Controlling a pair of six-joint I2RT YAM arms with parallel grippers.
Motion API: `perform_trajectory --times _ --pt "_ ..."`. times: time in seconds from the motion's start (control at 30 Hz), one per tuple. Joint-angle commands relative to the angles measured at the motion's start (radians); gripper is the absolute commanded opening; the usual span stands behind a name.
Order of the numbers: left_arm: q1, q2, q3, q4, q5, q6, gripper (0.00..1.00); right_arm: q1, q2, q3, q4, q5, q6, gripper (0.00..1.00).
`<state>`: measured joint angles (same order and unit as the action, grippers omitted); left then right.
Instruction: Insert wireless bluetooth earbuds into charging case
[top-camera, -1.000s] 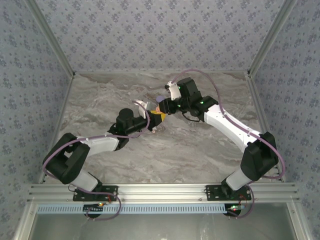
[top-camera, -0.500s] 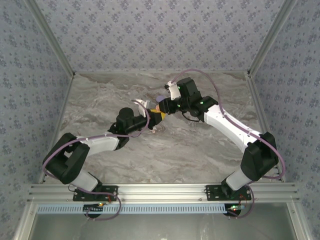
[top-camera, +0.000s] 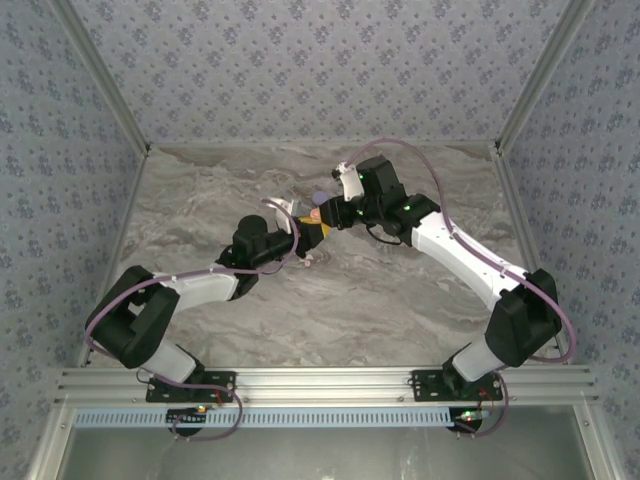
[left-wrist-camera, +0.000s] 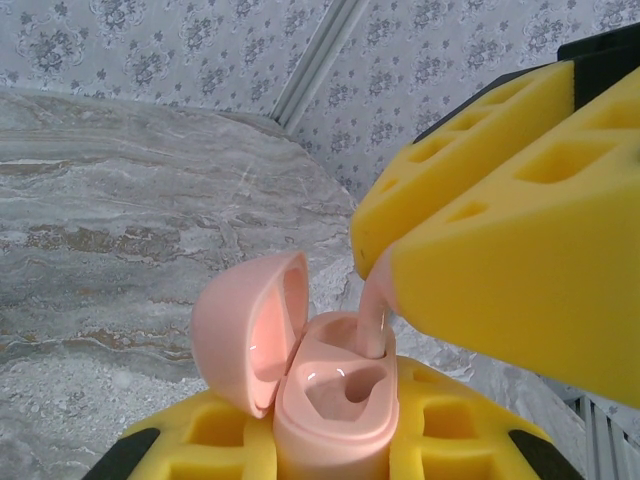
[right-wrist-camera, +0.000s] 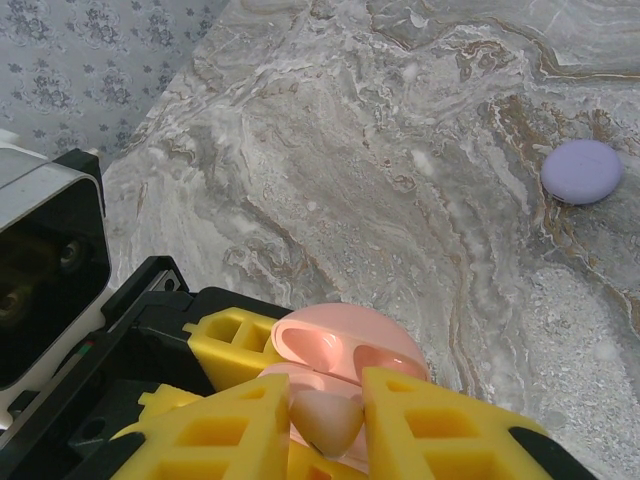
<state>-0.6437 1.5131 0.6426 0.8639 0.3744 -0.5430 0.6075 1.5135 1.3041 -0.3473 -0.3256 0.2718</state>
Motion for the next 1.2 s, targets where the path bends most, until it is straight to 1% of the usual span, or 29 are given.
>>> perform_trajectory --times 0.0,0.47,0.8,1.17 --pt "-0.005 -0.028 0.038 0.009 0.019 0.015 0.06 0.009 -0.022 -0.004 -0.013 -0.015 -0.018 0.25" --pt "-0.024 -0.06 0.034 -0.026 0.037 0.119 0.06 0.008 0.019 0.032 -0.07 -0.058 -0.032 0.25" --pt "-0.03 -0.083 0.037 -0.075 0.023 0.171 0.06 0.008 0.024 0.043 -0.096 -0.031 -0.033 0.25" --pt "-0.041 -0.093 0.027 -0.079 0.009 0.232 0.05 0.009 0.012 0.058 -0.121 -0.053 -0.038 0.22"
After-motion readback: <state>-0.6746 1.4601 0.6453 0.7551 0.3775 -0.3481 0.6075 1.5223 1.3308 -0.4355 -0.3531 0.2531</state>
